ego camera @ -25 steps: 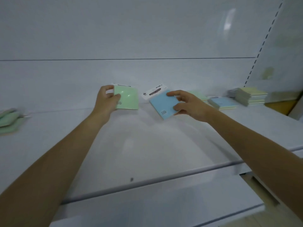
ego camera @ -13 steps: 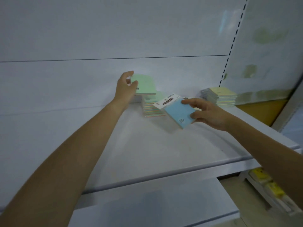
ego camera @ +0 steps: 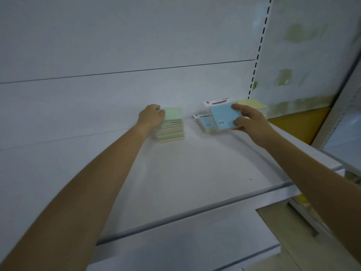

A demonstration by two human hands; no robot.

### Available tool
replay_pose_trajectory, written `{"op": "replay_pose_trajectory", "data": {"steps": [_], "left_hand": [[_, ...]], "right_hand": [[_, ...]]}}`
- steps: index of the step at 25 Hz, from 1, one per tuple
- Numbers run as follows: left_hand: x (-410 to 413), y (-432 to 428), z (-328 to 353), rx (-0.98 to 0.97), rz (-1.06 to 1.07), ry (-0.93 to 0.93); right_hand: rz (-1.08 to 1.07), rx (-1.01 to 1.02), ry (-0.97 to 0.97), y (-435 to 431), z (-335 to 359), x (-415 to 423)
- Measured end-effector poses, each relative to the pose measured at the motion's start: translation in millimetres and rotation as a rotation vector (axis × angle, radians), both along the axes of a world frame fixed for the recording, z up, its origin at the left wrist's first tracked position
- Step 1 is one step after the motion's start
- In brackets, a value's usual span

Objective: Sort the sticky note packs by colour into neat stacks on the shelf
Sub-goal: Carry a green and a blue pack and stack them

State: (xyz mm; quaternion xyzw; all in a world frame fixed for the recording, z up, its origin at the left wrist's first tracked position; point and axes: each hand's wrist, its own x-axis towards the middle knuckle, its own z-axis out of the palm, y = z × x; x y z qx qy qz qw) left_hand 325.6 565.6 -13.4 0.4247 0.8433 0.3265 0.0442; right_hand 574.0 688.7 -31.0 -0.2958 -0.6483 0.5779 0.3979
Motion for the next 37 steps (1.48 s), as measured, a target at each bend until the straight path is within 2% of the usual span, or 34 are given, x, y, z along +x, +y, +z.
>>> {"op": "replay_pose_trajectory", "data": {"steps": [2, 4, 6, 7, 9, 10, 12, 14, 23, 28, 33, 37], "left_hand": [[2.3, 1.8, 1.2, -0.021, 0.054, 0.029], [15.3, -2.7, 2.9, 0.114, 0.081, 0.175], [40.6, -5.1, 3.8, 0.344, -0.105, 0.366], [54.6, -5.0, 2.1, 0.368, -0.254, 0.428], [78.0, -0.9, -11.3, 0.232, -0.509, 0.476], [86.4, 1.9, -20.7, 0.134, -0.558, 0.477], [93.4, 6.4, -38.1, 0.005, -0.541, 0.451], [94.7, 7.5, -50.2, -0.06, -0.514, 0.398], [95.4, -9.1, -57.8, -0.183, -0.439, 0.324], [99.7, -14.4, -55.0, -0.219, -0.436, 0.338], [104.2, -30.0, -40.3, -0.099, -0.375, 0.427], [92.7, -68.6, -26.8, -0.113, -0.284, 0.587]], "right_hand": [[-0.017, 0.039, -0.044, 6.2, 3.3, -9.5], [-0.008, 0.076, -0.093, 13.6, 3.6, -22.1], [-0.012, 0.114, -0.149, 23.2, 2.8, -35.8], [-0.019, 0.125, -0.189, 27.2, 1.3, -41.6], [-0.052, 0.184, -0.288, 32.2, -6.1, -50.3], [-0.072, 0.254, -0.343, 33.4, -11.1, -52.8], [-0.12, 0.427, -0.435, 33.9, -19.6, -53.8], [-0.154, 0.514, -0.474, 34.7, -25.1, -52.2], [-0.005, 0.579, -0.674, 37.8, -38.4, -50.1], [-0.059, 0.628, -0.621, 26.3, -34.2, -42.3], [-0.108, 0.881, -0.375, 1.2, -13.1, -41.8], [-0.036, 1.141, -0.273, -29.4, 10.3, -58.9]]}}
